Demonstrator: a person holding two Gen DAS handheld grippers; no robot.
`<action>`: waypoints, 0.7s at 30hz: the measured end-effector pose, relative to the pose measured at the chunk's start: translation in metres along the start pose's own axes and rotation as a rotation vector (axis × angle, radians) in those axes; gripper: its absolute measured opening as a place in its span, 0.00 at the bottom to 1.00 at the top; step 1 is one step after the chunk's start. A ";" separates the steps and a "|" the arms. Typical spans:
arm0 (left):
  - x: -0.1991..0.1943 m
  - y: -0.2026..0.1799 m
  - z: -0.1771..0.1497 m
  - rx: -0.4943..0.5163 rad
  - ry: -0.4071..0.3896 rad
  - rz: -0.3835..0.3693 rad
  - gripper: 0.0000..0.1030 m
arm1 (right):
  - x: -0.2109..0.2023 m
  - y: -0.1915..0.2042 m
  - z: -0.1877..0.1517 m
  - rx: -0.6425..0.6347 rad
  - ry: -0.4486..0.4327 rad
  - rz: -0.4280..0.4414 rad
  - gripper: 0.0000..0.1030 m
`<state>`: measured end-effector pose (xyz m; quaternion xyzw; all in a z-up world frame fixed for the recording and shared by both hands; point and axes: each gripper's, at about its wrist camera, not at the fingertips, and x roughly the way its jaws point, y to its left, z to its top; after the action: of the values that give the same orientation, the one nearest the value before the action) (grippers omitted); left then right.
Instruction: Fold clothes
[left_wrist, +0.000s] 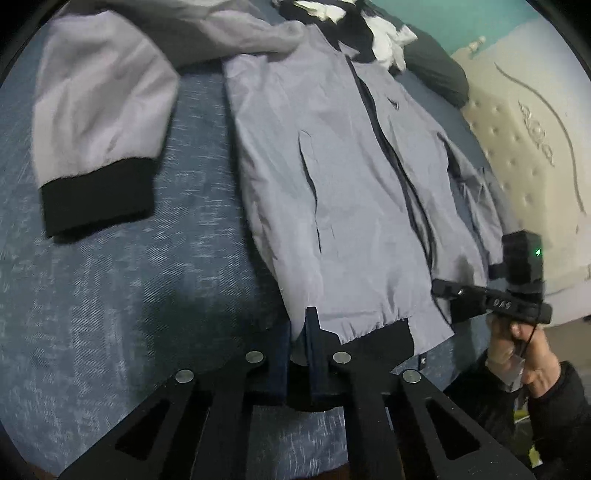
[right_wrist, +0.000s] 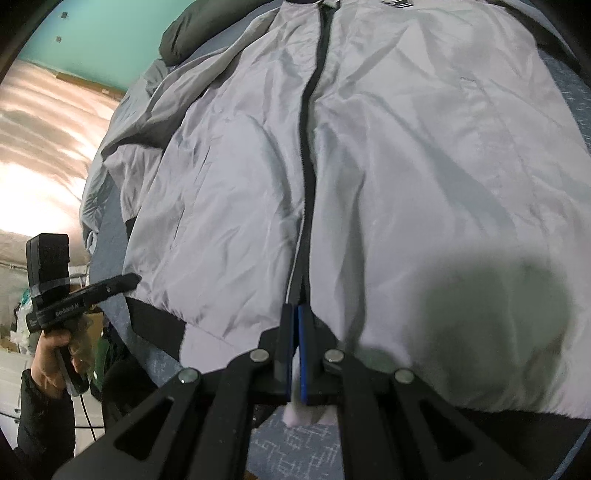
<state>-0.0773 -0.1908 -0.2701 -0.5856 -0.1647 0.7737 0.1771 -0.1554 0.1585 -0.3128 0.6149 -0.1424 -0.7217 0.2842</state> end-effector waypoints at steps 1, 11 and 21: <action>0.001 0.004 0.000 -0.012 0.005 0.011 0.06 | 0.003 0.003 -0.001 -0.012 0.007 -0.003 0.02; 0.010 0.001 0.002 -0.021 0.022 0.033 0.05 | 0.006 0.003 -0.002 0.006 0.019 0.018 0.02; 0.015 0.001 0.001 -0.018 0.033 0.036 0.05 | 0.017 0.020 0.003 0.031 0.031 0.058 0.39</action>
<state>-0.0822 -0.1843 -0.2827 -0.6026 -0.1583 0.7656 0.1603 -0.1553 0.1327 -0.3147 0.6258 -0.1671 -0.7013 0.2977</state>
